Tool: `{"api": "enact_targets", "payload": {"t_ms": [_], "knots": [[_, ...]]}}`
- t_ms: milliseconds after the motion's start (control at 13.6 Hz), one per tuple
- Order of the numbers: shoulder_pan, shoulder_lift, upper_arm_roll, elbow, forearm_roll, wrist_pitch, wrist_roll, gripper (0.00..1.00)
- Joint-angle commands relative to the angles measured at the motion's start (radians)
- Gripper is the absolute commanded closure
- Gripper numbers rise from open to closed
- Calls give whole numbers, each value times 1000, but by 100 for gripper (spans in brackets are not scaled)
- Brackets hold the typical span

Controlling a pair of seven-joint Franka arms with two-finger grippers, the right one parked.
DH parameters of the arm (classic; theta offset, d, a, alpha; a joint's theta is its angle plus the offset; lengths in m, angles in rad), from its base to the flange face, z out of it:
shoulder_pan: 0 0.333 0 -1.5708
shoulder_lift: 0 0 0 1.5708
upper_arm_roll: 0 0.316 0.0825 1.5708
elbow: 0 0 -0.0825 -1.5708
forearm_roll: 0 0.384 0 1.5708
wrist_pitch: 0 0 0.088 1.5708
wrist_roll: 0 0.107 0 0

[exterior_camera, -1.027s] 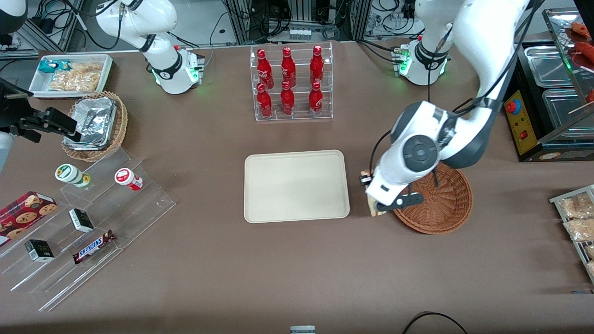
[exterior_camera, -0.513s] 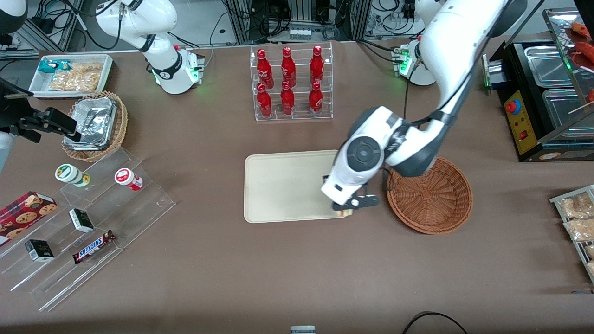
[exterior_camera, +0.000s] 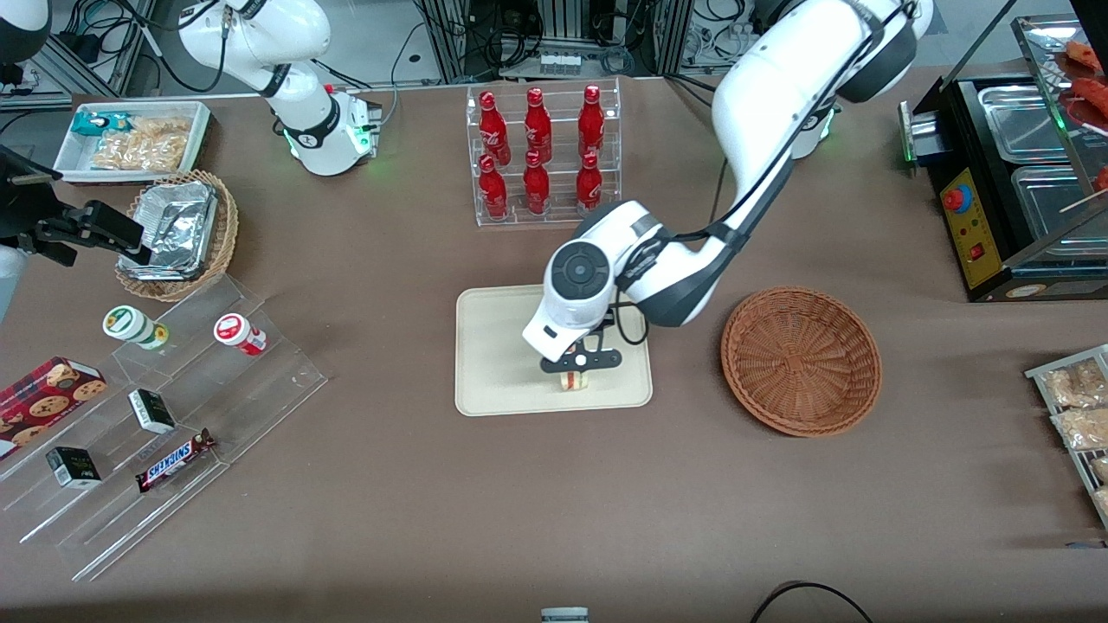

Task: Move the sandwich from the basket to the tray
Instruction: 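Lower the sandwich onto the tray and open the left gripper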

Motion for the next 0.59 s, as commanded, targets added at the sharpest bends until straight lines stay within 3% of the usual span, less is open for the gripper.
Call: {"api": "enact_targets", "payload": {"t_ms": [0, 513], "knots": [[-36, 67, 11, 97, 28, -12, -28, 99], [-61, 98, 7, 94, 17, 14, -50, 98]]}}
